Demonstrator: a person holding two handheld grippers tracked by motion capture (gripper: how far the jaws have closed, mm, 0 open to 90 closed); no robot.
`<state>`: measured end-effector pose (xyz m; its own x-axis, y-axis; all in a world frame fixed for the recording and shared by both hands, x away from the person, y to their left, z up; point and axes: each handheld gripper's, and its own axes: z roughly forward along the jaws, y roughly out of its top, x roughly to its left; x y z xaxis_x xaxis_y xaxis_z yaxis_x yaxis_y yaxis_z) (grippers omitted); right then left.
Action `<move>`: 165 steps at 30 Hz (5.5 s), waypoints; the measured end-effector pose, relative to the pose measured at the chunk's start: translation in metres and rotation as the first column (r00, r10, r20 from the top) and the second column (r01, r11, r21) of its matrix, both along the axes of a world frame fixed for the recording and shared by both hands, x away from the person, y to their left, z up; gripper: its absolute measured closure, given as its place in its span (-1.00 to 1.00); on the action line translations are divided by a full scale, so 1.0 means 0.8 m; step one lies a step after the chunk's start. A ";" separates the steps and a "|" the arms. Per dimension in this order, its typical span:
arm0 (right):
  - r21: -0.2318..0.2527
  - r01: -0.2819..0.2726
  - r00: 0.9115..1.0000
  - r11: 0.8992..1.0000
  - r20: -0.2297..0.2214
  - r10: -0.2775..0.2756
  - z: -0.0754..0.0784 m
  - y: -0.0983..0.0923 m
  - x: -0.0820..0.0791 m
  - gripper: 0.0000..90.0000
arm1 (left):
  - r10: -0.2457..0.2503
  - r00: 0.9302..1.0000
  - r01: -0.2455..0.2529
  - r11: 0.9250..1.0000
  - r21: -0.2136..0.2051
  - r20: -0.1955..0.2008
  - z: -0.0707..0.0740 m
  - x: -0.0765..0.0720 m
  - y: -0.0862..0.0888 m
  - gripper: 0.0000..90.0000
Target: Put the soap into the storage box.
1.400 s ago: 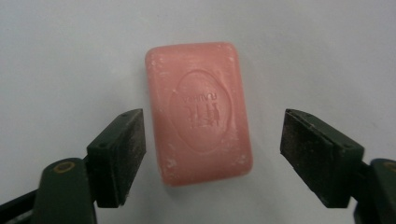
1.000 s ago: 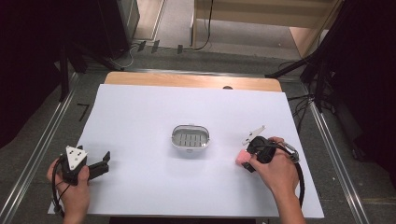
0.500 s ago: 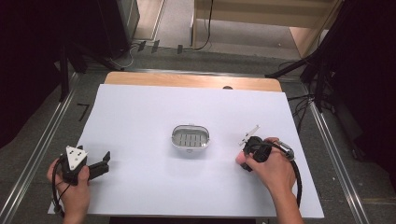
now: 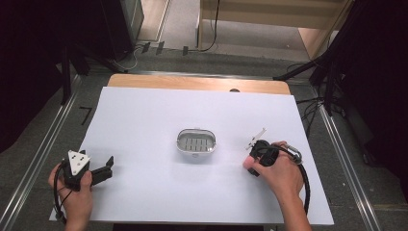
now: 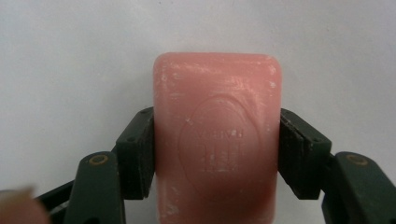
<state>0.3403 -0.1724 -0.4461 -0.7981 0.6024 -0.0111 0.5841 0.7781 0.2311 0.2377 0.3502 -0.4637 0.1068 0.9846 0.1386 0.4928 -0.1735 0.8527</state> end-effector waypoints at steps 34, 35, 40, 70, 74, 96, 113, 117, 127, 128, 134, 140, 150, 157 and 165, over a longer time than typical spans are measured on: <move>0.057 -0.193 0.981 0.980 0.042 0.190 0.055 0.054 0.019 -0.14 | -0.002 1.000 0.002 1.000 0.000 -0.007 0.000 0.001 0.000 -0.82; 0.057 -0.202 0.979 0.978 0.045 0.200 0.057 0.055 0.020 -0.14 | -0.002 1.000 0.002 1.000 -0.001 -0.007 0.000 0.001 0.000 -0.82; 0.063 -0.221 0.975 0.973 0.044 0.219 0.069 0.063 0.023 -0.14 | -0.002 1.000 0.002 1.000 -0.003 -0.006 0.000 0.001 0.001 -0.82; 0.066 -0.349 0.937 0.935 0.058 0.345 0.090 0.132 0.048 -0.14 | -0.003 1.000 0.003 1.000 -0.009 -0.010 0.000 0.002 0.001 -0.82; 0.071 -0.356 0.934 0.932 0.061 0.353 0.090 0.142 0.051 -0.14 | -0.003 1.000 0.003 1.000 -0.009 -0.010 0.000 0.002 0.001 -0.82; 0.066 -0.452 0.891 0.889 0.063 0.449 0.085 0.196 0.068 -0.14 | -0.002 1.000 0.002 1.000 -0.009 -0.021 0.000 0.003 0.001 -0.82; 0.050 -0.500 0.866 0.864 0.044 0.499 0.079 0.228 0.079 -0.14 | -0.001 1.000 0.001 1.000 -0.010 -0.028 0.000 0.004 0.001 -0.82; 0.042 -0.491 0.871 0.870 0.032 0.490 0.078 0.228 0.080 -0.14 | -0.001 1.000 0.001 1.000 -0.010 -0.030 0.000 0.004 0.001 -0.82; 0.050 -0.496 0.868 0.867 0.045 0.494 0.076 0.224 0.083 -0.14 | -0.002 1.000 0.001 1.000 -0.012 -0.031 0.000 0.005 0.002 -0.82; 0.055 -0.495 0.869 0.867 0.047 0.493 0.076 0.224 0.082 -0.14 | -0.001 1.000 0.001 1.000 -0.012 -0.031 0.000 0.005 0.002 -0.82; 0.071 -0.492 0.870 0.868 0.079 0.487 0.080 0.218 0.079 -0.18 | -0.003 1.000 0.003 1.000 -0.015 -0.030 0.000 0.005 0.002 -0.82; 0.100 -0.461 0.886 0.882 0.110 0.451 0.082 0.202 0.072 -0.27 | -0.002 1.000 0.001 1.000 -0.011 -0.031 0.000 0.005 0.002 -0.82; 0.146 -0.388 0.917 0.910 0.162 0.365 0.084 0.163 0.066 -0.44 | -0.003 1.000 0.002 1.000 -0.009 -0.031 -0.001 0.004 0.001 -0.82; 0.195 -0.343 0.932 0.919 0.193 0.307 0.078 0.129 0.056 -0.61 | -0.003 1.000 0.003 1.000 -0.008 -0.029 -0.001 0.004 0.001 -0.82; 0.245 -0.265 0.957 0.933 0.189 0.222 0.066 0.089 0.041 -0.61 | -0.003 1.000 0.003 1.000 0.005 -0.031 0.000 0.004 0.000 -0.82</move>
